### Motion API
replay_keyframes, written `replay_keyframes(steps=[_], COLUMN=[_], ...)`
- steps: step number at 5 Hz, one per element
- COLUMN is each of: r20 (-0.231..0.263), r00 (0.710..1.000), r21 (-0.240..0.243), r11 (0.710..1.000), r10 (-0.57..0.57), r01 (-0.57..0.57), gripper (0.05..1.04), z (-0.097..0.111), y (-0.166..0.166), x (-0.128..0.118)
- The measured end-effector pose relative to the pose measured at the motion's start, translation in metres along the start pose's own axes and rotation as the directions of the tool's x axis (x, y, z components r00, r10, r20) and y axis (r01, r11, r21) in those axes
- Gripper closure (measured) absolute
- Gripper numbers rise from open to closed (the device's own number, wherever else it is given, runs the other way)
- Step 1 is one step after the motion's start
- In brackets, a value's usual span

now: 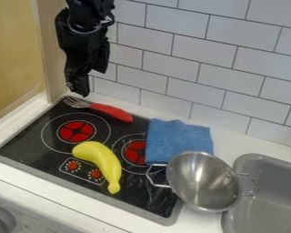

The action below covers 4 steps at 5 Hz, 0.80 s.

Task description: Move the blue cloth on the left side of the burner

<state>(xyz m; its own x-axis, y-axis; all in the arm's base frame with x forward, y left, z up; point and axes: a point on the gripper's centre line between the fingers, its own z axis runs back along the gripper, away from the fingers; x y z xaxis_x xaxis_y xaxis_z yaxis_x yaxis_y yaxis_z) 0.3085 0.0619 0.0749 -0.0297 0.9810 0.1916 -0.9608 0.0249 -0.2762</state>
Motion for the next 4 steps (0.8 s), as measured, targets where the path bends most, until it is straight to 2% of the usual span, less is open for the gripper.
replay_keyframes(steps=[1, 2, 3, 4], r20=[-0.009, -0.050, -0.105, -0.169], r00=[1.000, 0.992, 0.949, 0.880], r21=[0.054, 0.159, 0.082, 0.042], r11=[0.998, 0.980, 0.948, 0.889], r10=[-0.013, -0.112, -0.298, -0.443], r01=[0.013, 0.118, 0.307, 0.456], gripper=[0.083, 0.083, 0.083, 0.083], z=[-0.010, -0.024, -0.021, -0.023], y=[0.013, 0.024, -0.009, -0.027], x=[-0.004, -0.011, -0.038, -0.061])
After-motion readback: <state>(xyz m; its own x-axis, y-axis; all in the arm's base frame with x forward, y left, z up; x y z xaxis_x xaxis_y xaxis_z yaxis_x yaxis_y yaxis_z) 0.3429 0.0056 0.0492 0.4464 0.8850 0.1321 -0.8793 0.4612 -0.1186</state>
